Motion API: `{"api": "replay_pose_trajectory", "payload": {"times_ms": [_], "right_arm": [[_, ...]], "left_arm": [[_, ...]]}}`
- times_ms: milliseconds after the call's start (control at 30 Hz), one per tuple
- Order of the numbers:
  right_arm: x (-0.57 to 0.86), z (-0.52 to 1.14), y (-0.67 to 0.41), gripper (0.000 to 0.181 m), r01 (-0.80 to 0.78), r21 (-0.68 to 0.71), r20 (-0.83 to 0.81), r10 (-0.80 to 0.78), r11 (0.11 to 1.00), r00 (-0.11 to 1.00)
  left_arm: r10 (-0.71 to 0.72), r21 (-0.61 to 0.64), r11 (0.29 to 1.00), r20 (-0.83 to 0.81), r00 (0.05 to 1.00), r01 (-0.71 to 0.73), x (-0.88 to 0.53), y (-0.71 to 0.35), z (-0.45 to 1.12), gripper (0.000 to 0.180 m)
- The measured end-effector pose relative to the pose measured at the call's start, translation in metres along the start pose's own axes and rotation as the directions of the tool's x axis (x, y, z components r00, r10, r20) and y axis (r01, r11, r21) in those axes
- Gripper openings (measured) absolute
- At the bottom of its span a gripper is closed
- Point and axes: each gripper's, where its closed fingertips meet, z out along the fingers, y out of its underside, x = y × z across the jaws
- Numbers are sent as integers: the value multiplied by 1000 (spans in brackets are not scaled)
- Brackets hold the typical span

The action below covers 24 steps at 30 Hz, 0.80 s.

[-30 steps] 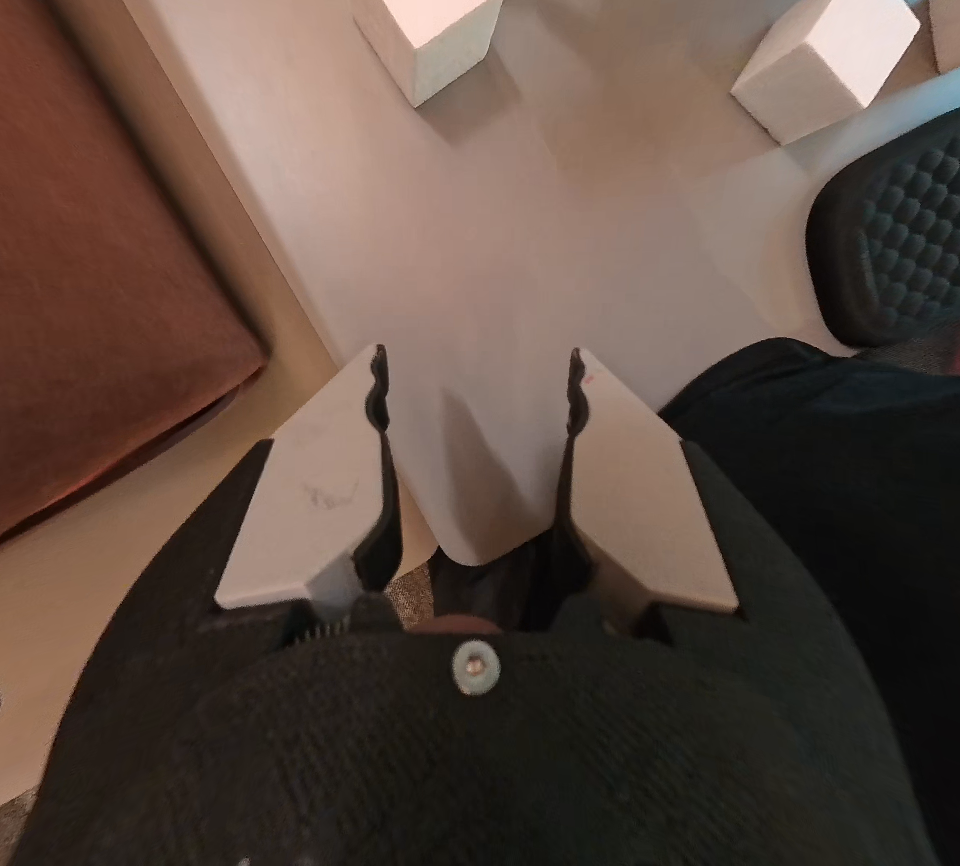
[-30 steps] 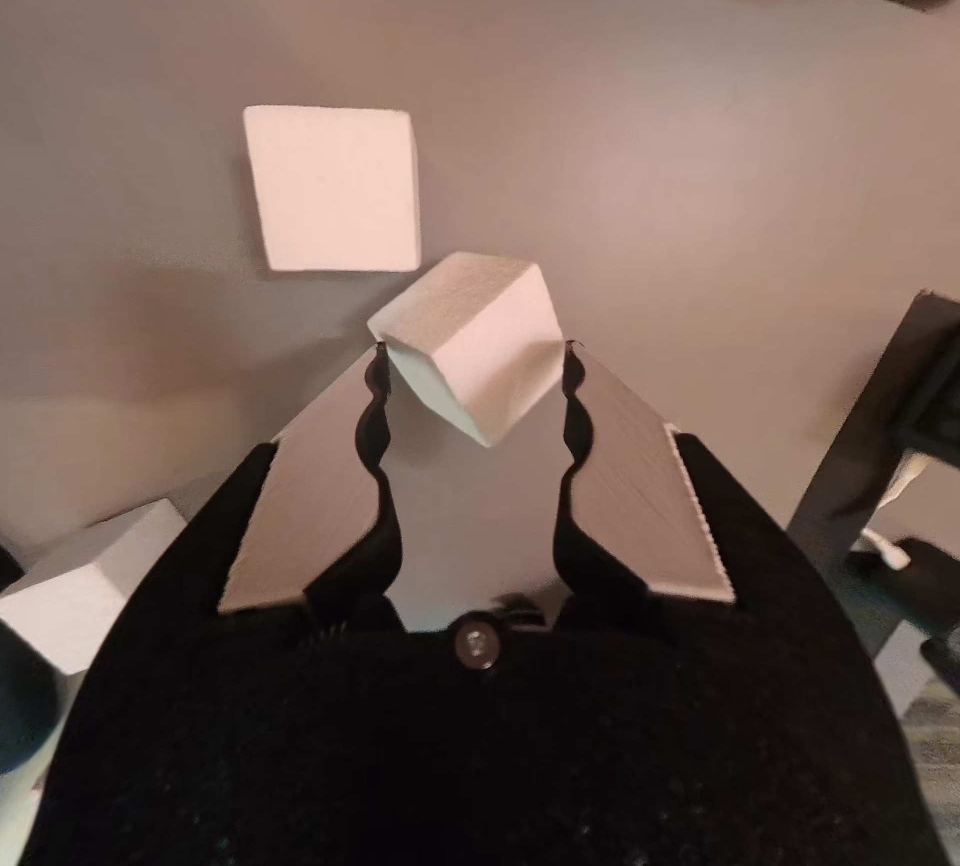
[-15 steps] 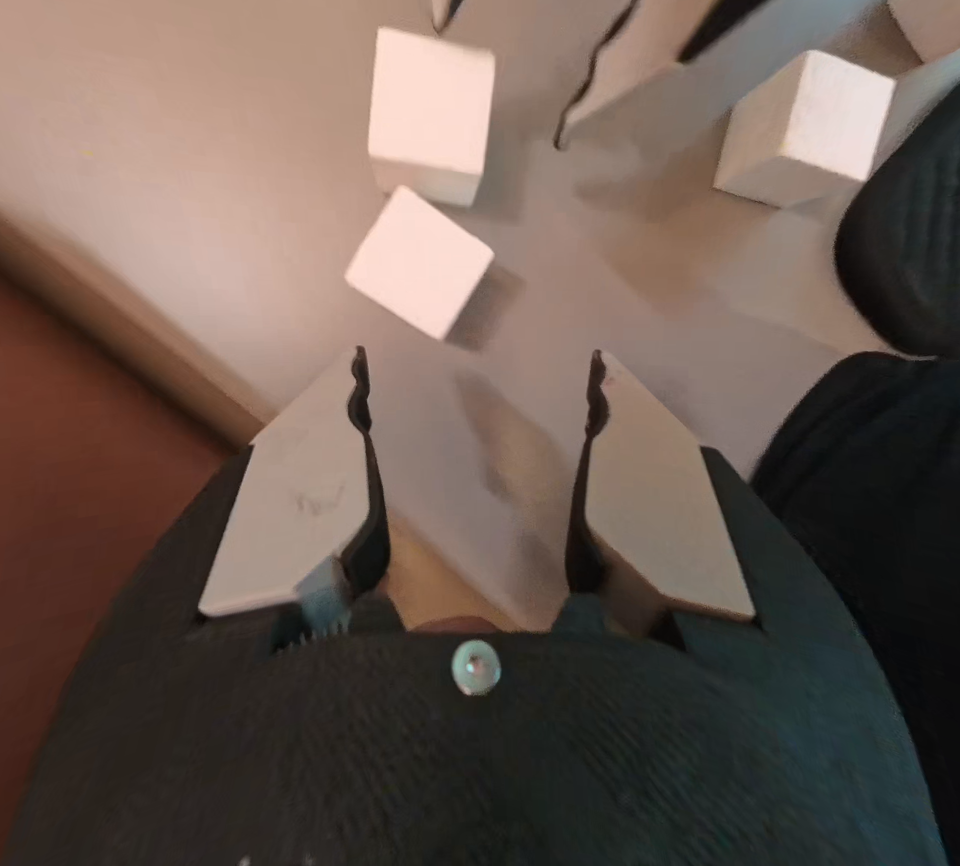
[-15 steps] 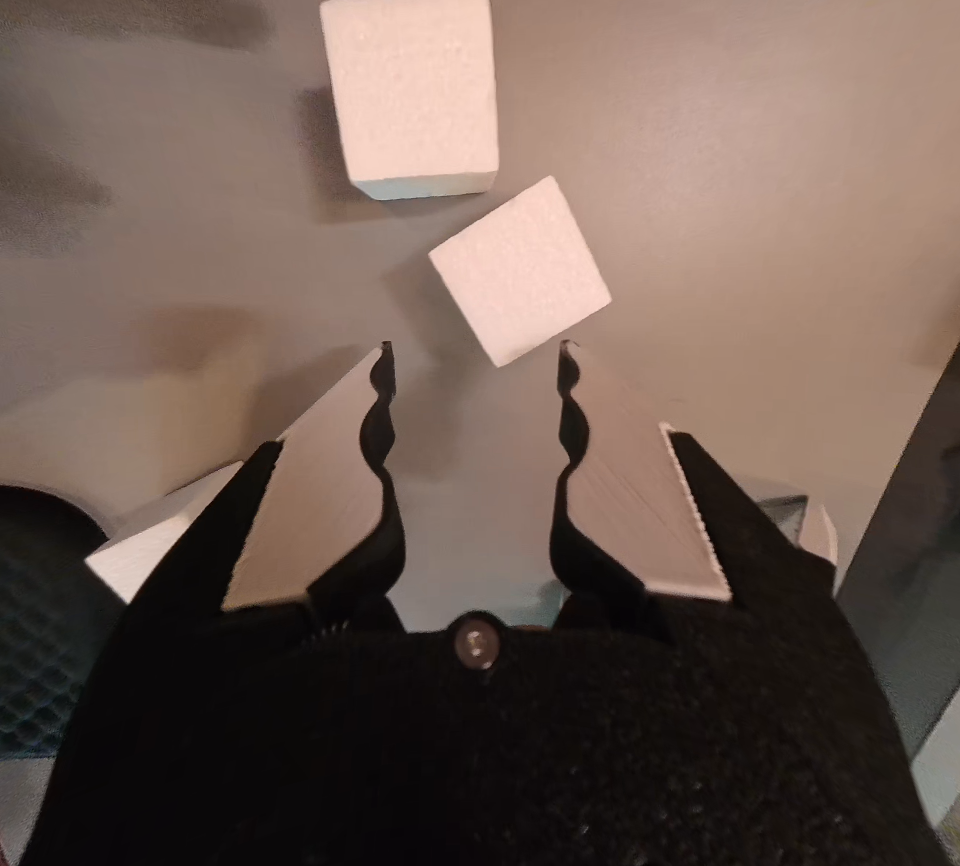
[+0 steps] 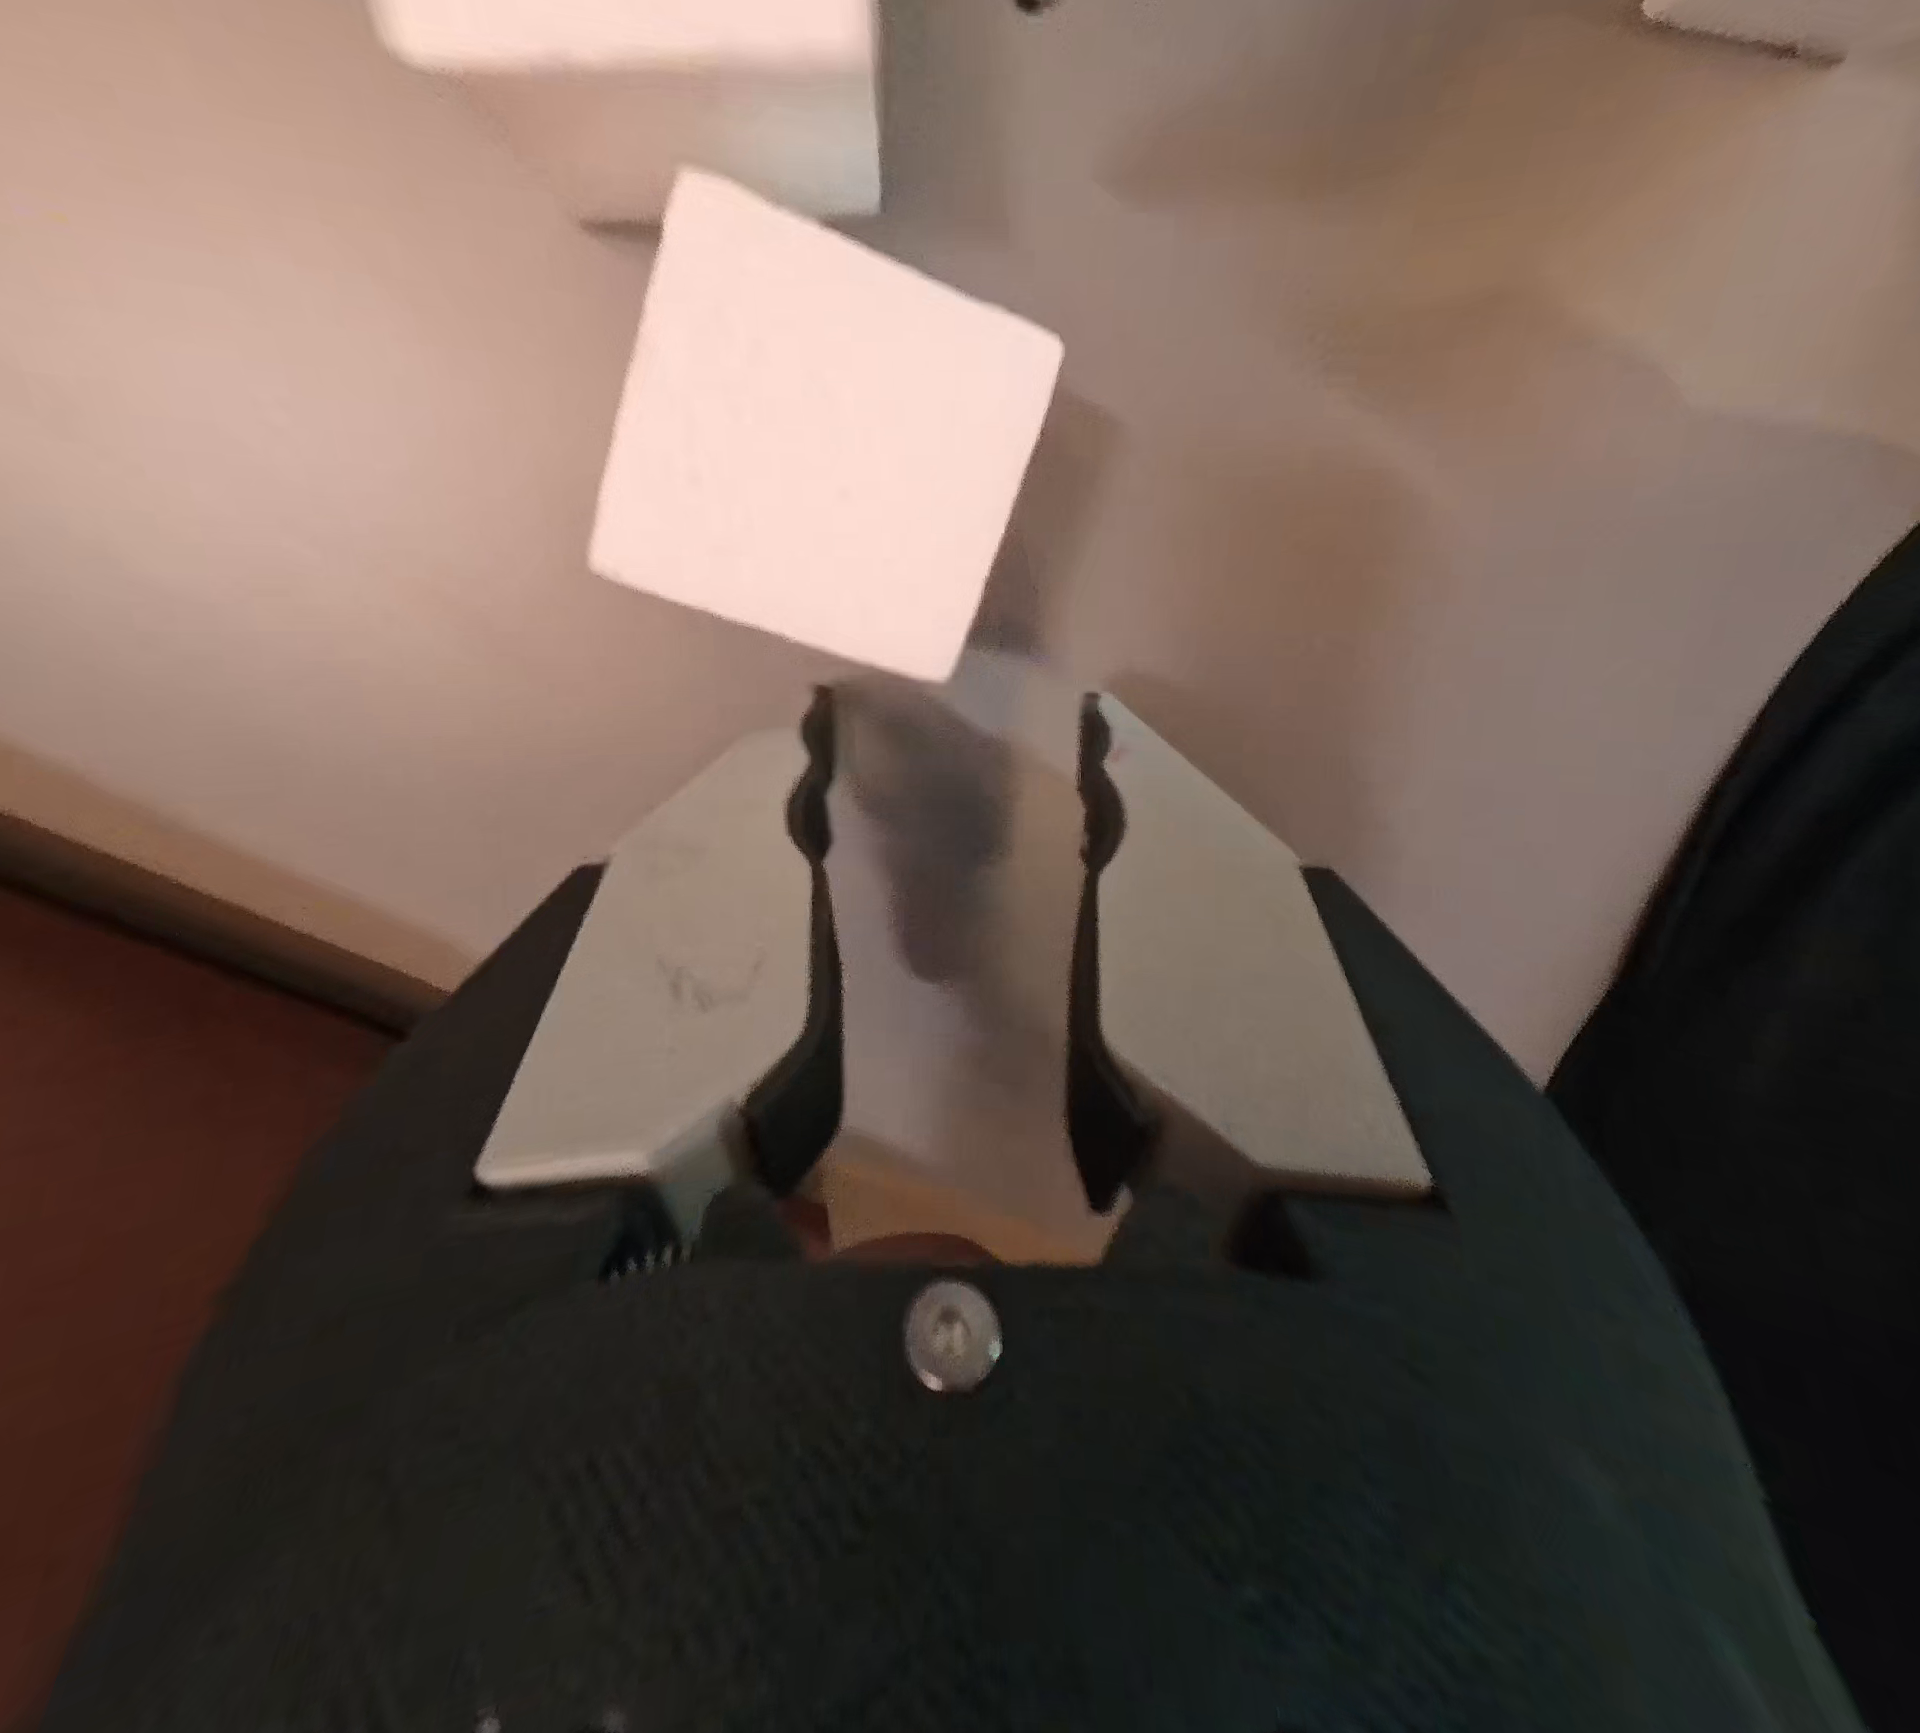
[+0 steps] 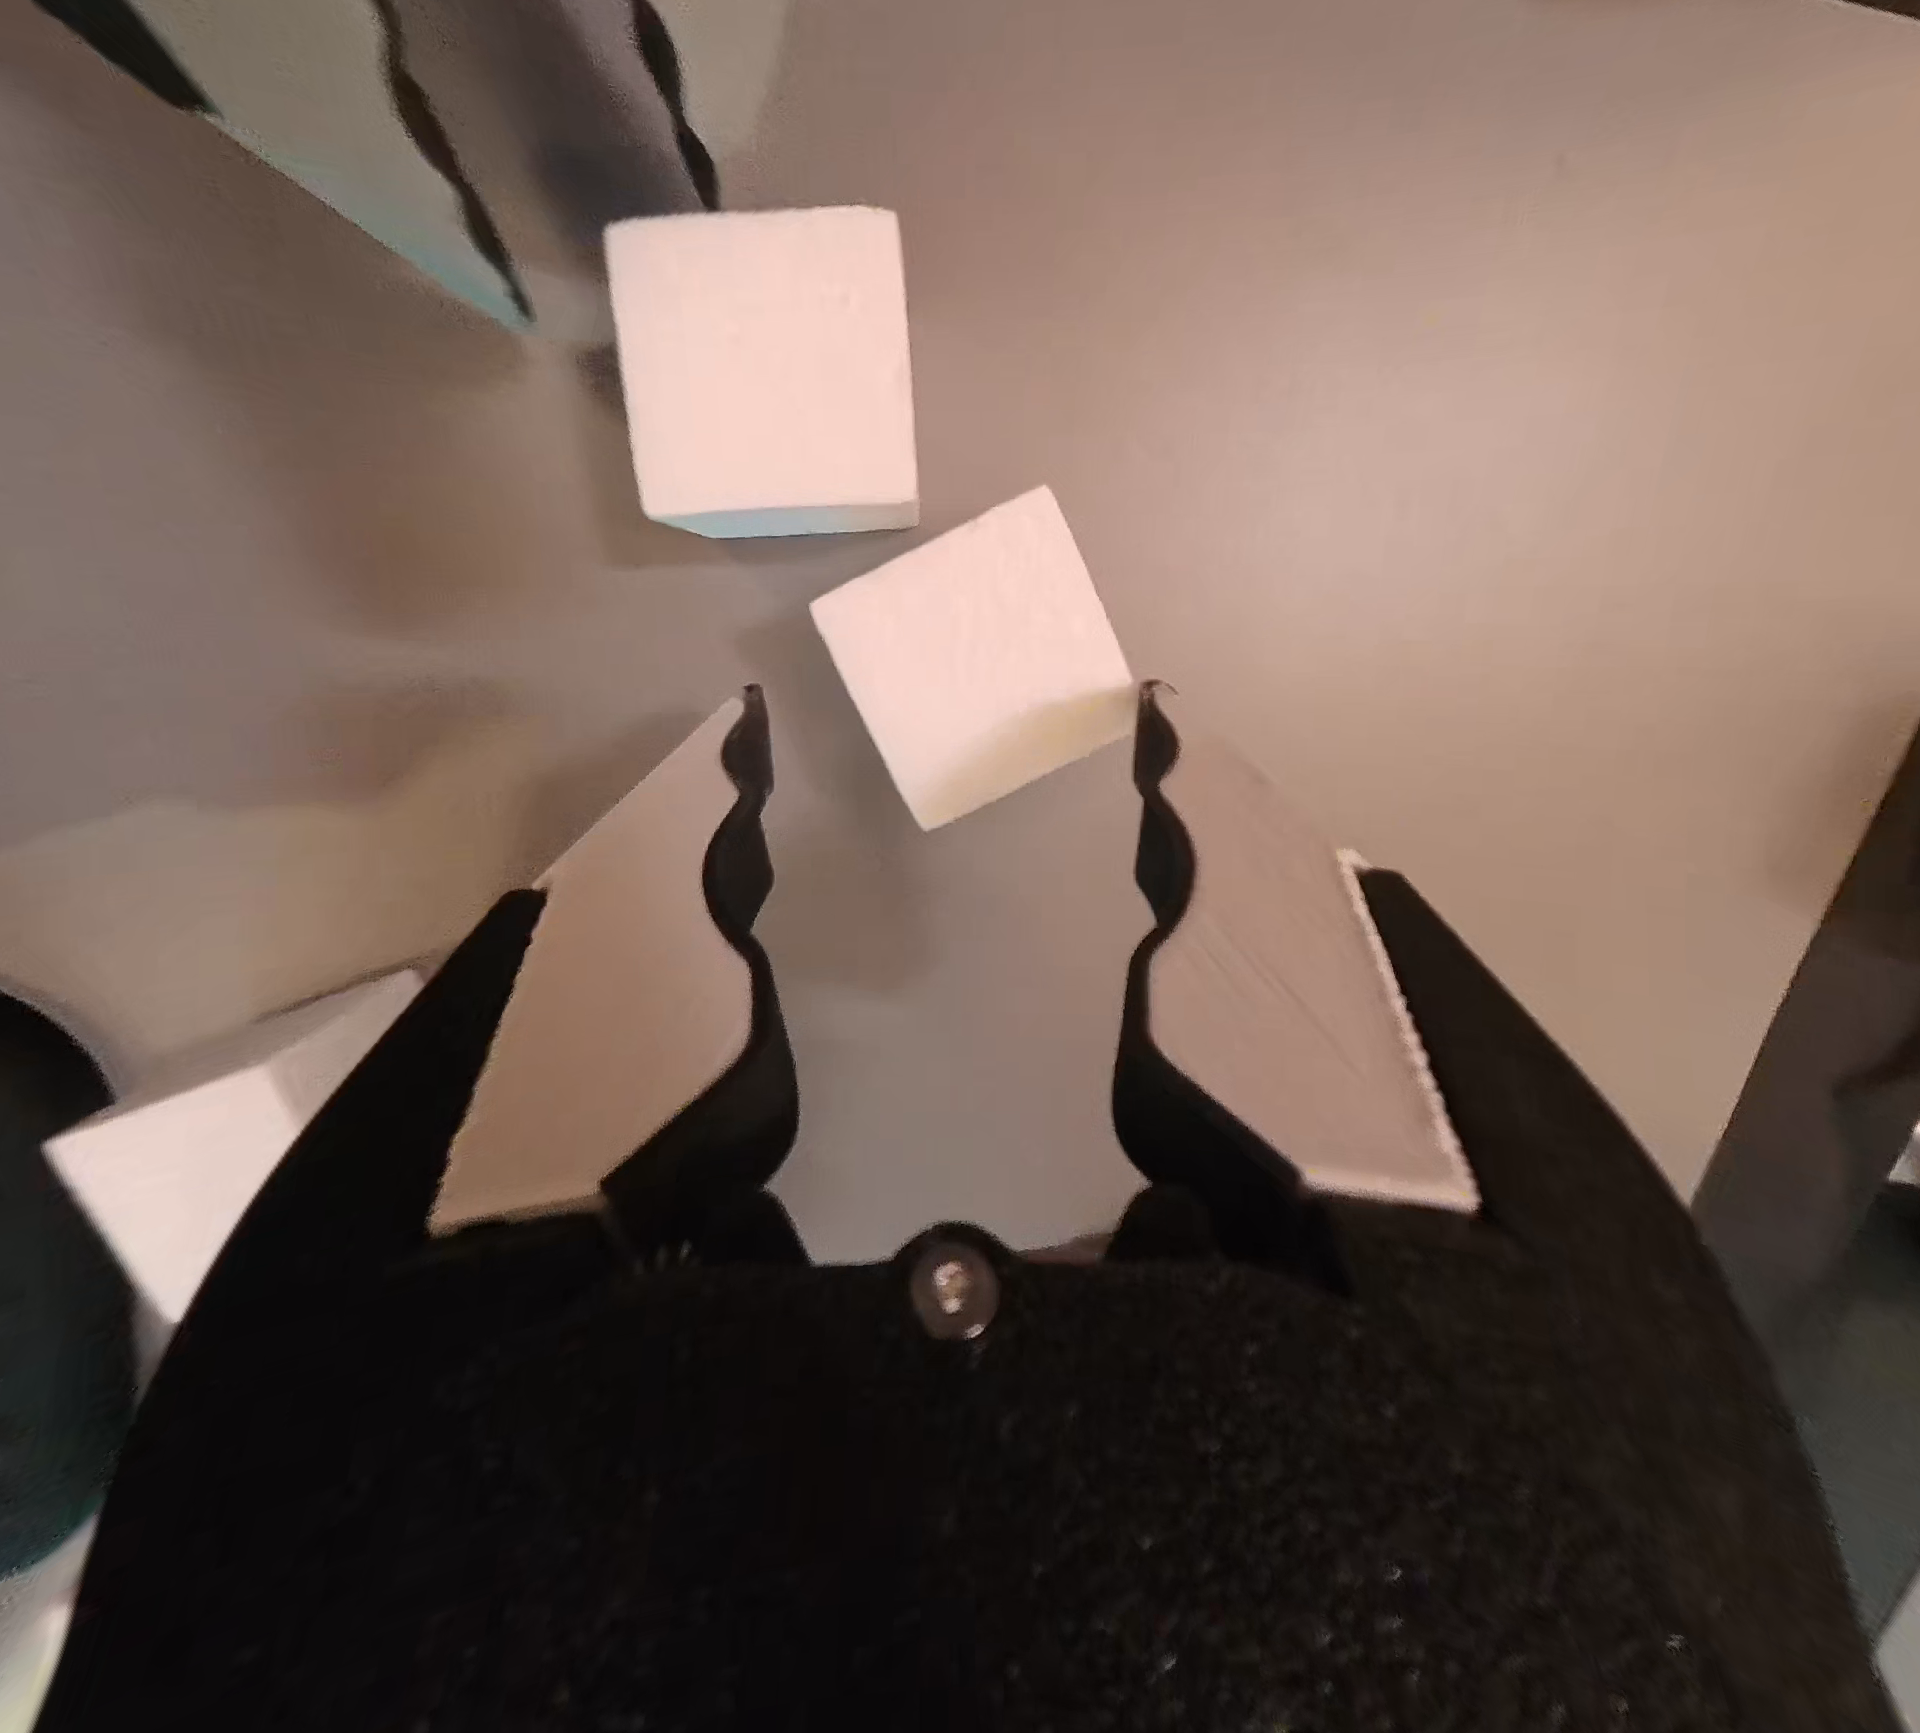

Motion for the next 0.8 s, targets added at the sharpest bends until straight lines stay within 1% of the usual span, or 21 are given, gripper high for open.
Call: {"api": "replay_pose_trajectory", "payload": {"times_ms": [33, 100, 200, 300, 333, 367, 467, 500, 533, 600, 633, 700, 800], "right_arm": [[5, 3, -1, 74, 27, -4, -11, -27, 1000, 1000], [7, 8, -2, 72, 64, -17, 21, -64, 998, 998], [9, 13, 3, 69, 123, -79, 42, -120, 989, 992], [5, 10, -1, 58, 108, -65, 47, -105, 992, 993], [4, 9, -1, 57, 85, -57, 51, -82, 995, 995], [2, 8, 2, 57, 59, -56, 61, -56, 997, 997], [-2, 5, 10, 56, -8, -47, 62, 11, 999, 998], [-2, 2, 12, 56, -30, -44, 55, 33, 999, 998], [-3, -1, 14, 56, -49, -34, 51, 50, 998, 997], [-5, -8, 15, 56, -77, -11, 39, 78, 997, 996], [-5, -12, 16, 56, -90, -5, 30, 90, 996, 995], [-4, -17, 20, 56, -112, 1, 8, 112, 994, 994], [-3, -18, 30, 56, -144, -12, -22, 144, 990, 989]], "left_arm": [[-12, 1, 1000, 15, 1000, 12, 0, 3, 0, 58], [-29, 41, 999, 61, 998, 27, -5, 3, -4, 67], [-58, 91, 995, 130, 990, 46, -23, -8, -12, 90], [-58, 105, 993, 123, 991, 45, -32, -19, -11, 90], [-55, 105, 994, 114, 992, 43, -33, -22, -9, 88], [-48, 97, 995, 97, 994, 39, -32, -23, -5, 82], [-25, 75, 997, 39, 999, 22, -22, -22, 9, 56], [-13, 101, 995, 44, 999, 8, -20, -25, 9, 43], [-4, 111, 994, 38, 999, -1, -17, -26, 9, 35], [2, 105, 995, 35, 999, -6, -12, -23, 11, 28], [1, 109, 994, 34, 999, -5, -11, -23, 11, 31], [-12, 113, 994, 43, 999, 8, -12, -23, 10, 60], [-10, 134, 991, 50, 999, 3, -18, -30, 5, 72]]}}
